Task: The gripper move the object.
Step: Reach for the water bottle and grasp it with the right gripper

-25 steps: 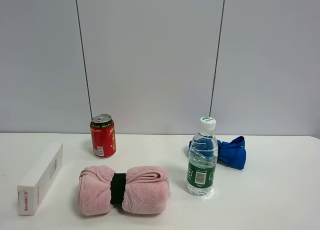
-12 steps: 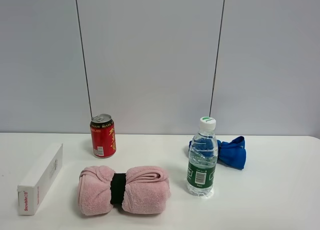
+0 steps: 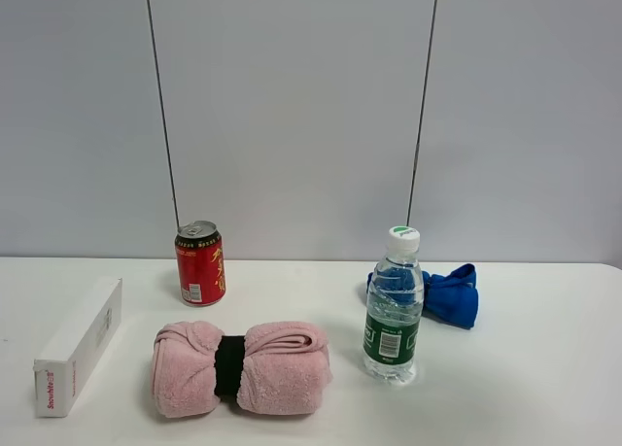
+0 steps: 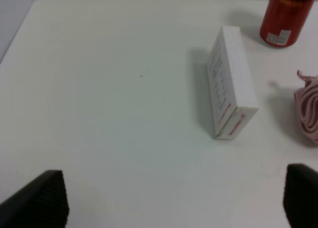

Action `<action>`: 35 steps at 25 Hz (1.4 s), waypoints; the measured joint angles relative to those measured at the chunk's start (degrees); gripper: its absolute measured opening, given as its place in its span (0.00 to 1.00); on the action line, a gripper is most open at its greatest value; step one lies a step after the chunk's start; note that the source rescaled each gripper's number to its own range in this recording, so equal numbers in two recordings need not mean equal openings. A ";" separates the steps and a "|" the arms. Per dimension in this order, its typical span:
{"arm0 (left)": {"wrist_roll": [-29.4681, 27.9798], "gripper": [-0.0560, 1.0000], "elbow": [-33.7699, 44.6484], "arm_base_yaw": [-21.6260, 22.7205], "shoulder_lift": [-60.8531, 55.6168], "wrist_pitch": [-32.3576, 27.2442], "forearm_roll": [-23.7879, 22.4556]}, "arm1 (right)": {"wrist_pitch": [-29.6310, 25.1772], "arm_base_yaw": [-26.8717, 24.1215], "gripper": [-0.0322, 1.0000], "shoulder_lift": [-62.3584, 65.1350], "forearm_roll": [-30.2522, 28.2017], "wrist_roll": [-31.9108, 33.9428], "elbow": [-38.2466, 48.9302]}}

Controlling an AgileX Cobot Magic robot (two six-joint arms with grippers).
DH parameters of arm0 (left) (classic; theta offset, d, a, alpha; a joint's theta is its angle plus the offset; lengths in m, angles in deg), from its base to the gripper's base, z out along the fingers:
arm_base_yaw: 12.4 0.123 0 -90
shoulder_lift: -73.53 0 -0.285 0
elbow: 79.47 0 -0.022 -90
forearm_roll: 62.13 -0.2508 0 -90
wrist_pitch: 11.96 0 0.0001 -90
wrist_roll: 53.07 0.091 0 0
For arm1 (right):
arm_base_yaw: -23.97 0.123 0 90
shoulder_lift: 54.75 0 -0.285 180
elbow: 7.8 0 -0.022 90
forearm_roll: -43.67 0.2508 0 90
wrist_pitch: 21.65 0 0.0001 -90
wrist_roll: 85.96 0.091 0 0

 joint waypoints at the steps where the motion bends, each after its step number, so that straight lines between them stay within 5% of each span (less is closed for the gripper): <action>1: 0.00 1.00 0.00 0.00 0.00 0.00 0.00 | 1.23 2.17 1.00 -1.82 -0.99 0.49 0.00; 7: -0.05 1.00 0.00 0.00 0.00 0.00 0.00 | 11.12 15.68 1.00 -16.06 -3.54 0.20 -0.05; 11: -0.05 1.00 0.00 0.00 0.00 0.00 0.00 | 16.43 19.37 1.00 -24.31 -6.26 -1.33 -0.05; 21: 0.00 1.00 0.00 0.00 0.00 0.00 0.00 | 22.58 20.10 1.00 -30.51 -10.36 0.14 0.08; 31: 0.00 1.00 0.00 0.00 0.00 0.01 0.00 | 51.30 19.84 1.00 -35.47 -13.51 0.25 13.10; 35: 0.00 1.00 0.00 0.00 0.00 0.01 0.00 | 56.58 18.17 1.00 -37.34 -13.51 0.27 14.13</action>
